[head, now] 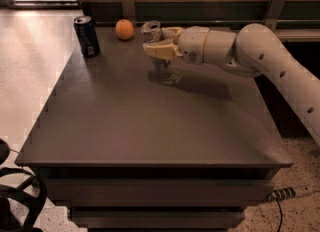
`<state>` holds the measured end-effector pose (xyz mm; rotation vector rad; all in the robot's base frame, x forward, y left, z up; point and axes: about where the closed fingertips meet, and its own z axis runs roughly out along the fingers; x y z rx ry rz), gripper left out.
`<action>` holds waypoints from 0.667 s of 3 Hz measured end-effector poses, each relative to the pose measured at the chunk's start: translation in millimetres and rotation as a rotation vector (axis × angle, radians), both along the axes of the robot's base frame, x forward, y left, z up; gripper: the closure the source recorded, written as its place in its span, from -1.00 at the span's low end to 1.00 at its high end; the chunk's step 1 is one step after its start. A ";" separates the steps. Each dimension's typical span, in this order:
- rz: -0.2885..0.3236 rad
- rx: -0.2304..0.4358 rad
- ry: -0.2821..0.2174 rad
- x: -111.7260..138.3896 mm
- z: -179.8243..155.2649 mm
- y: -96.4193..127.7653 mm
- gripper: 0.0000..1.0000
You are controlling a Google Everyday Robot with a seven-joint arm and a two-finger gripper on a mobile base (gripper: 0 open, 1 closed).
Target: Place redbull can upright
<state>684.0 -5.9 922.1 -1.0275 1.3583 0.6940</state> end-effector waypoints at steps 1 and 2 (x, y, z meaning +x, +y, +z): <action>-0.006 0.025 0.008 -2.5 -11.0 -3.6 1.00; -0.020 0.046 0.018 -5.9 -18.3 -8.8 1.00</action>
Offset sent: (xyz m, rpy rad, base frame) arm -0.0093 -0.0226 -0.0285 0.0748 0.0311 -0.0492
